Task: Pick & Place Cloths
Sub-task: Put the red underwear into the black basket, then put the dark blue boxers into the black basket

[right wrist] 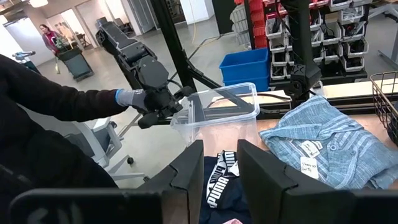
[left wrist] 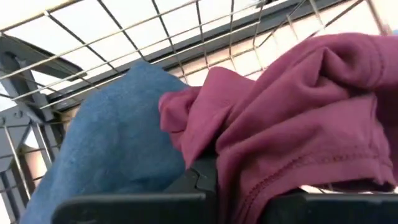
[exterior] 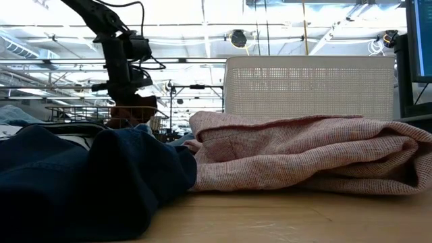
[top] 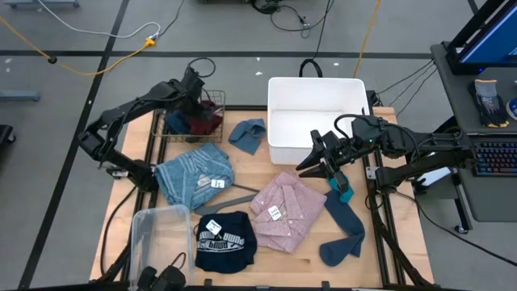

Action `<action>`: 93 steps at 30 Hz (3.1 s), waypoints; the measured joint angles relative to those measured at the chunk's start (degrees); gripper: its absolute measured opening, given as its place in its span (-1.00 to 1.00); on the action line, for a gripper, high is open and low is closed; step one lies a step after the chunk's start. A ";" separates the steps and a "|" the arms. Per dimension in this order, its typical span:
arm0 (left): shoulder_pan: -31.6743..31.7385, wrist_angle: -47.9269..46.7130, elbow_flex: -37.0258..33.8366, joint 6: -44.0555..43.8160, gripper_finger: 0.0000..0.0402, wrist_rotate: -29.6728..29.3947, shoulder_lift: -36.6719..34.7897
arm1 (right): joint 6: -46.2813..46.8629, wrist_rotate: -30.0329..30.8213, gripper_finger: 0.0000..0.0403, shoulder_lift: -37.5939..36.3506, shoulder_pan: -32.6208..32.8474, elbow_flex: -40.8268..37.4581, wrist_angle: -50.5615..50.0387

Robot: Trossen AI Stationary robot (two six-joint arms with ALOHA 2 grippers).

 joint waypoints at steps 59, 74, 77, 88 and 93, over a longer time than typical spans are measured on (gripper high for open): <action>-27.24 2.08 6.37 -3.00 0.25 10.46 -24.21 | 1.48 -0.43 -0.56 0.01 0.00 0.00 -0.02; -58.56 6.20 6.37 -10.47 -0.37 -8.63 -17.14 | -3.00 -0.63 -0.56 -0.14 0.13 0.00 -0.98; -63.10 7.49 6.37 -11.61 -0.59 -9.26 -14.10 | -4.16 -0.65 -0.56 -0.78 0.25 0.00 -2.12; -74.66 8.18 6.37 -16.79 -0.88 -5.12 -0.34 | -6.00 -0.52 -0.56 -2.42 5.43 0.00 -4.28; -77.88 10.43 6.37 -19.35 -0.87 -0.04 5.22 | -6.02 -0.50 -0.56 -2.38 7.37 0.00 -4.28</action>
